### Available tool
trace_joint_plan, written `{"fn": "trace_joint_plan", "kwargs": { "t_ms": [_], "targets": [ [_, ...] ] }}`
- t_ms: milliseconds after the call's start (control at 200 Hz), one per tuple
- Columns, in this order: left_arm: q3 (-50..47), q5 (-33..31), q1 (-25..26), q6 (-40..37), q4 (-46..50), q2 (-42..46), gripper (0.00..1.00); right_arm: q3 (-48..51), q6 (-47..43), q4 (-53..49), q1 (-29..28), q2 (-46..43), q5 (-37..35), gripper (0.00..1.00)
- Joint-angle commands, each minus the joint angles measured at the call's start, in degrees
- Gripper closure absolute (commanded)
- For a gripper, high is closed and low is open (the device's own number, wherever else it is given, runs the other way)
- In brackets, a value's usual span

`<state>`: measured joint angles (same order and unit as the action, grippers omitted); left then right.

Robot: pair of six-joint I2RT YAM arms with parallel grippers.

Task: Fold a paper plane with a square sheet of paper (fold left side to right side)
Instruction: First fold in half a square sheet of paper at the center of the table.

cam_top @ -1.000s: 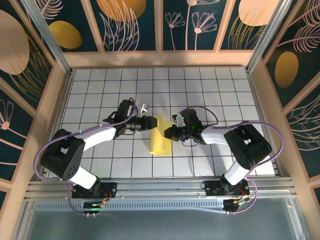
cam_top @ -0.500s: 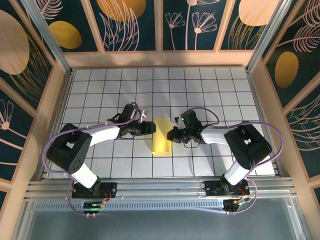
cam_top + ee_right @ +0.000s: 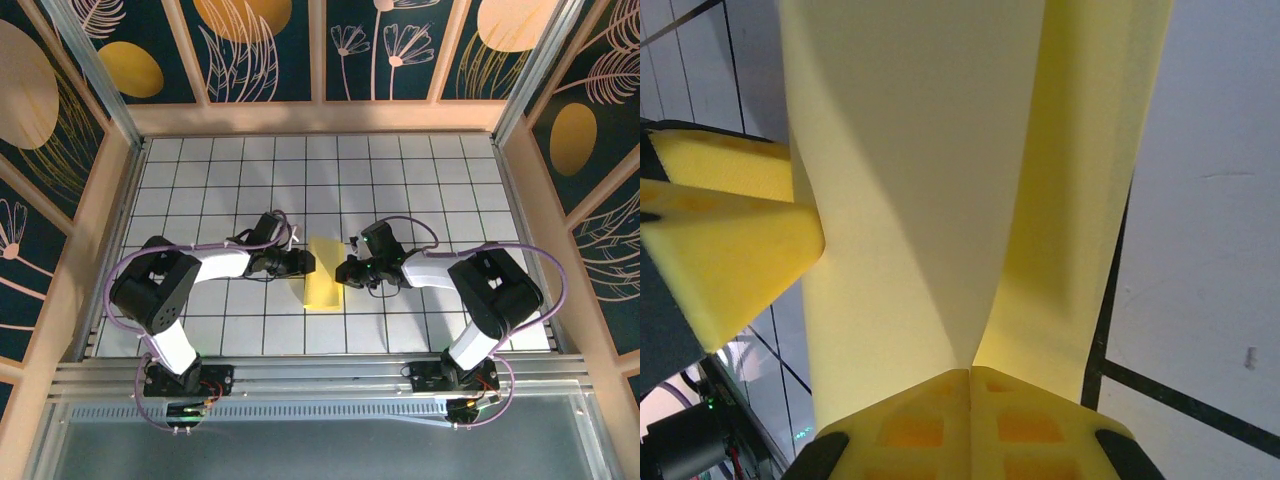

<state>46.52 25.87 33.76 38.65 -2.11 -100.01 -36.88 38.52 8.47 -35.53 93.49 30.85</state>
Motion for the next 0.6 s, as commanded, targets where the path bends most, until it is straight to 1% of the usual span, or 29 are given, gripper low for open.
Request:
{"fn": "trace_joint_plan", "kwargs": {
  "t_ms": [0,110,200,295,400,415,450,596],
  "targets": [
    [1.4,-1.5,1.7,0.6,0.6,-3.4,0.6,-1.2,-1.7,-2.8,-0.2,-1.9,-1.4,0.88],
    [2.3,-4.1,2.9,0.4,2.7,-4.7,0.63,-1.8,-2.6,-5.7,0.2,-3.9,-2.8,0.77],
    [2.6,-5.3,3.7,0.8,3.4,-5.6,0.63,-2.2,-3.7,-8.8,1.3,-6.0,-4.2,0.69],
    [3.3,-6.7,4.7,1.1,4.5,-6.5,0.63,-2.4,-5.2,-12.1,3.0,-8.7,-6.3,0.63],
    [4.7,-8.5,5.8,0.8,6.6,-7.8,0.64,-2.0,-6.5,-14.7,3.9,-11.8,-9.0,0.59],
    [4.8,-8.8,5.9,0.7,6.9,-8.0,0.64,-1.8,-6.6,-14.9,5.4,-12.2,-9.1,0.59],
    [5.3,-9.2,6.2,0.4,7.6,-8.4,0.64,-1.3,-6.6,-14.9,6.4,-13.2,-9.4,0.59],
    [7.3,-10.4,7.2,-0.8,10.1,-10.1,0.63,0.8,-6.5,-15.0,8.8,-16.5,-10.1,0.57]
  ]
}}
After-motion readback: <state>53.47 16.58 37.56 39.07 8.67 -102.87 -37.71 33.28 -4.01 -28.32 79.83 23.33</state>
